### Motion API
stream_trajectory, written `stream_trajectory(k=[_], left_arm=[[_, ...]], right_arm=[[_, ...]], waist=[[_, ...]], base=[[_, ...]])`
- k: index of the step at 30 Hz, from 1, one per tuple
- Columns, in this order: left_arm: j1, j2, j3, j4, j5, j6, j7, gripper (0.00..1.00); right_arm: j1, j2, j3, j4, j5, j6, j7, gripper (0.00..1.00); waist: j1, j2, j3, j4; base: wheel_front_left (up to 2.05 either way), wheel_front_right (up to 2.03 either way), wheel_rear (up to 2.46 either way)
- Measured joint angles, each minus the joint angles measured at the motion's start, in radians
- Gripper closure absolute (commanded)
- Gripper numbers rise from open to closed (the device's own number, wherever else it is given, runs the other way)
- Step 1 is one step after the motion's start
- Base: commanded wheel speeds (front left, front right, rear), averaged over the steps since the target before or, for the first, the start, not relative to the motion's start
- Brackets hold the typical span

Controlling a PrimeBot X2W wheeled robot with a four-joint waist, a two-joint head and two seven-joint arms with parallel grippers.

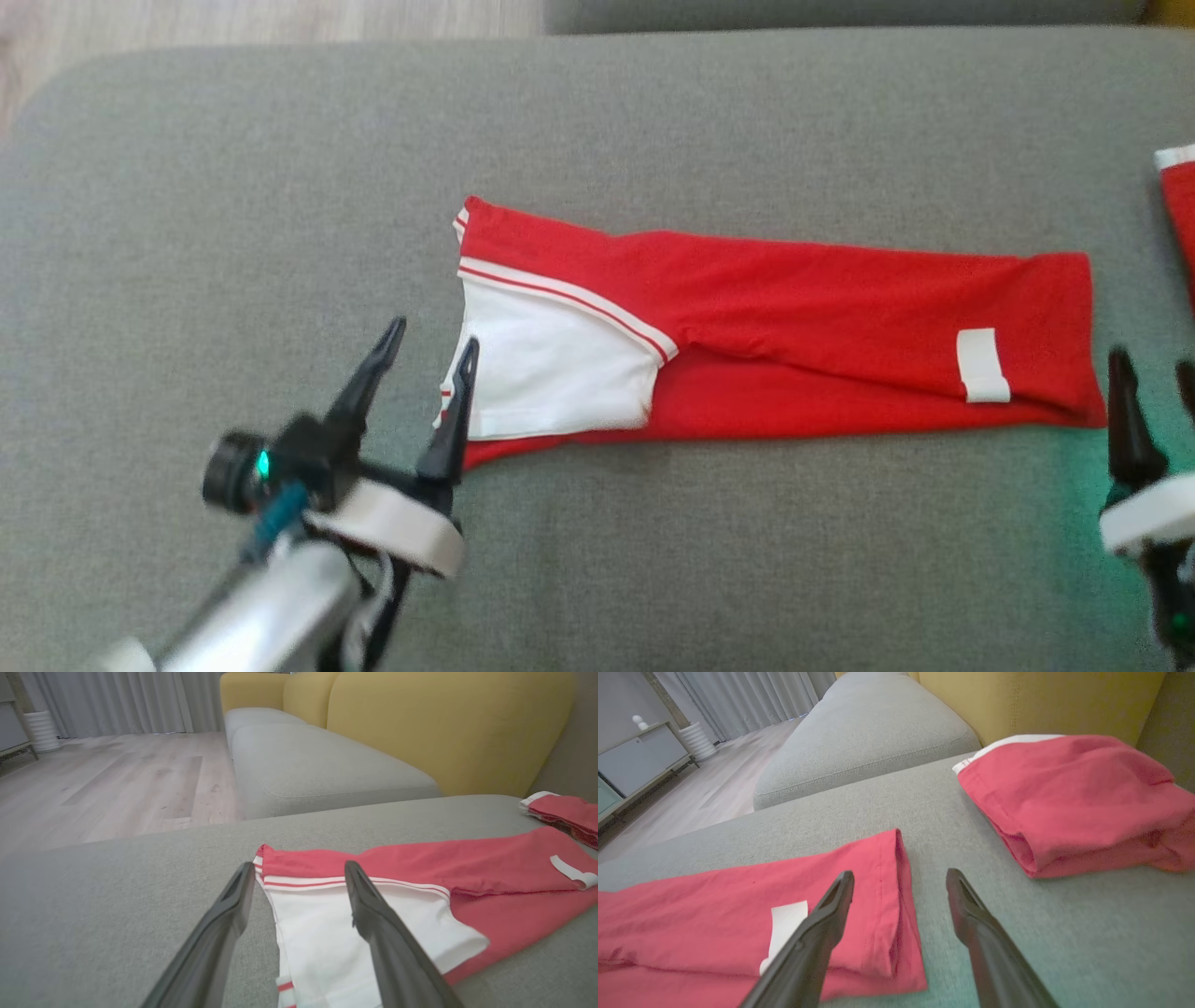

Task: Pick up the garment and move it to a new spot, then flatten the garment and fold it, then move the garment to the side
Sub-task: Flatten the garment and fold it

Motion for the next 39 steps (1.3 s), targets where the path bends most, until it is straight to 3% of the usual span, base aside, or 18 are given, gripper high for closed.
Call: stream_trajectory(k=[3,8,13,19,20,22,23,30,34,39], left_arm=[[0.115,-0.061,0.1,-0.028,0.096,0.042,0.0,0.0],[0.271,-0.162,0.229,-0.083,0.27,0.062,-0.003,0.0],[0.372,-0.245,0.304,-0.128,0.415,0.057,-0.003,0.0],[0.432,-0.31,0.352,-0.155,0.519,0.005,-0.003,0.0],[0.441,-0.319,0.364,-0.155,0.529,-0.003,-0.003,0.0],[0.455,-0.33,0.382,-0.155,0.546,-0.021,-0.003,0.0],[0.462,-0.334,0.393,-0.156,0.555,-0.023,-0.003,0.0],[0.483,-0.36,0.465,-0.16,0.601,-0.067,-0.003,0.0],[0.503,-0.368,0.486,-0.161,0.618,-0.1,-0.003,0.0],[0.513,-0.383,0.503,-0.16,0.633,-0.124,-0.003,0.0]], right_arm=[[0.045,0.048,-0.042,-0.011,-0.017,0.0,0.013,0.0],[0.051,0.109,-0.137,0.021,-0.076,0.0,0.053,0.0],[0.023,0.146,-0.23,0.112,-0.152,0.0,0.115,0.0],[-0.029,0.173,-0.31,0.225,-0.197,0.0,0.198,0.0],[-0.032,0.176,-0.319,0.233,-0.193,0.0,0.21,0.04],[-0.038,0.176,-0.332,0.242,-0.191,0.0,0.225,0.88],[-0.04,0.176,-0.332,0.244,-0.192,0.0,0.226,1.0],[-0.04,0.161,-0.344,0.195,-0.192,0.0,0.205,1.0],[-0.022,0.087,-0.367,0.137,-0.193,0.0,0.204,1.0],[-0.021,0.049,-0.353,0.041,-0.191,0.0,0.207,1.0]], waist=[[-0.0001,0.0,-0.024,0.003],[0.0,0.0,-0.052,0.033],[0.0,0.0,-0.072,0.085],[0.0,0.0,-0.087,0.148],[0.0,0.0,-0.09,0.155],[0.0,0.0,-0.097,0.166],[0.0,0.0,-0.1,0.169],[0.0001,0.0,-0.117,0.152],[0.0001,0.0,-0.127,0.132],[0.0001,0.0,-0.134,0.116]], base=[[0.0,0.0,0.0],[0.0,0.0,0.0],[0.0,0.0,0.0],[0.0,0.0,0.0],[0.0,0.0,0.0],[0.0,0.0,0.0],[0.0,0.0,0.0],[0.0,0.0,0.0],[0.0,0.0,0.0],[0.0,0.0,0.0]])
